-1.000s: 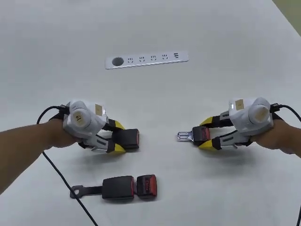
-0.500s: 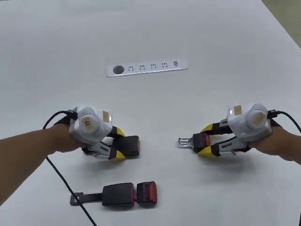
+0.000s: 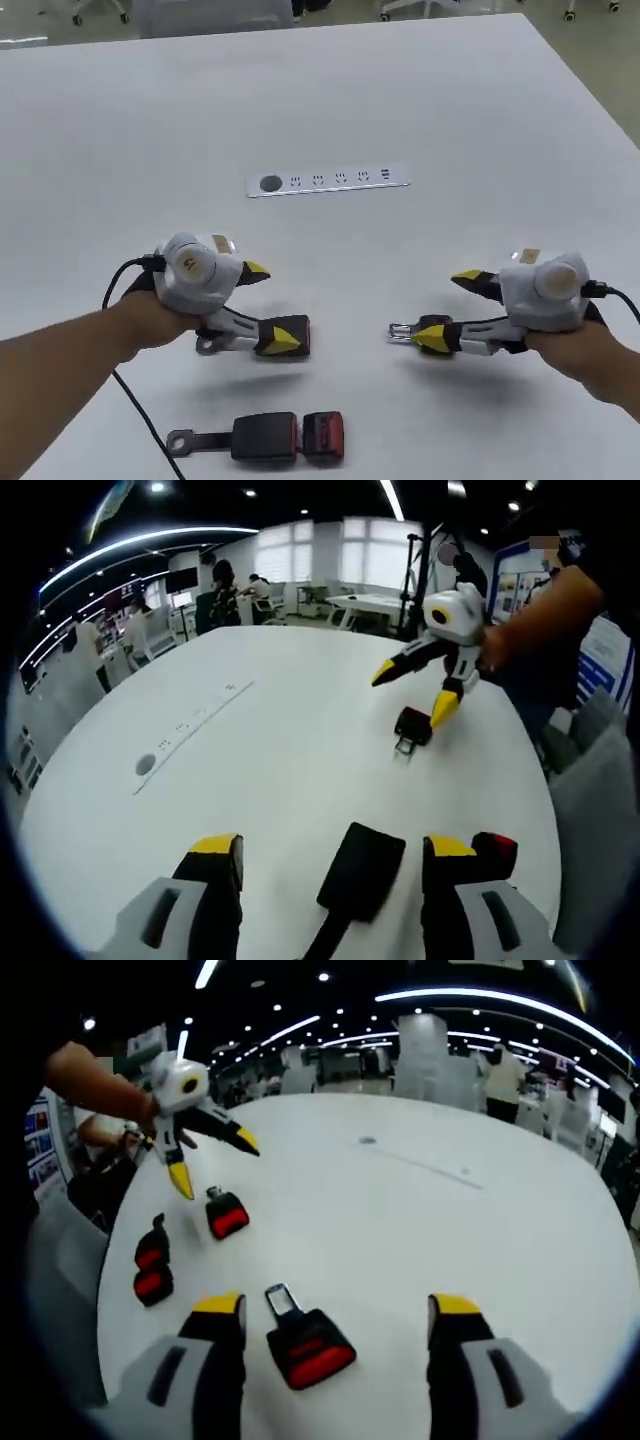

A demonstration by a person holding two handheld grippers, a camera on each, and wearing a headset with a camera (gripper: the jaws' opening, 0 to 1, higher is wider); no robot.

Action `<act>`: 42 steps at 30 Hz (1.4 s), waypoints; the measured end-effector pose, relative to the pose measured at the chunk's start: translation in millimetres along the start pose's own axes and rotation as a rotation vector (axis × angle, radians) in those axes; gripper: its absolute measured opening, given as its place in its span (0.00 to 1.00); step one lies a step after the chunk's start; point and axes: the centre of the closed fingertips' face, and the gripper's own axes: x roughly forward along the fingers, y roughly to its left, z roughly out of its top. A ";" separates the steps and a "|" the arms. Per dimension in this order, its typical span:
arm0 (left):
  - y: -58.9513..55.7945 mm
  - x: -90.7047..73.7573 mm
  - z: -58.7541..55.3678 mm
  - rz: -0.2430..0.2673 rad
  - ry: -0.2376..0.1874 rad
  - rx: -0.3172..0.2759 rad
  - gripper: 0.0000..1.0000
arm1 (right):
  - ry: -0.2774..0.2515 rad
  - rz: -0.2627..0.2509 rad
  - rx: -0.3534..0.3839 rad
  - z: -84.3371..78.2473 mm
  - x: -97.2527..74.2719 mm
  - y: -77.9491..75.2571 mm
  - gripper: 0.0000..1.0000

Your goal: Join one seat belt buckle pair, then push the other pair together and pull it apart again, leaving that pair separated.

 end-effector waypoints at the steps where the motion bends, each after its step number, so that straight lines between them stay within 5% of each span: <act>1: 2.8 -3.3 -0.6 0.023 0.001 -0.024 0.76 | -0.006 -0.019 0.013 1.4 -1.5 -0.5 0.75; 5: 9.6 -21.3 1.4 0.100 -0.046 -0.128 0.80 | -0.058 -0.123 0.069 9.7 -6.7 -8.3 0.83; 7: 10.5 -29.7 0.1 0.129 -0.061 -0.157 0.83 | -0.064 -0.140 0.058 12.4 -10.0 -4.1 0.84; 8: 10.2 -35.3 -6.1 0.156 -0.031 -0.145 0.84 | -0.068 -0.147 0.062 14.5 -11.6 -0.1 0.84; 25: -20.5 -105.8 -29.8 0.319 -0.161 -0.328 0.91 | -0.187 -0.232 0.050 44.9 -39.0 62.9 0.95; 42: -86.1 -177.7 -37.9 0.308 -0.281 -0.257 0.96 | -0.251 -0.184 -0.064 44.6 -85.8 142.7 1.00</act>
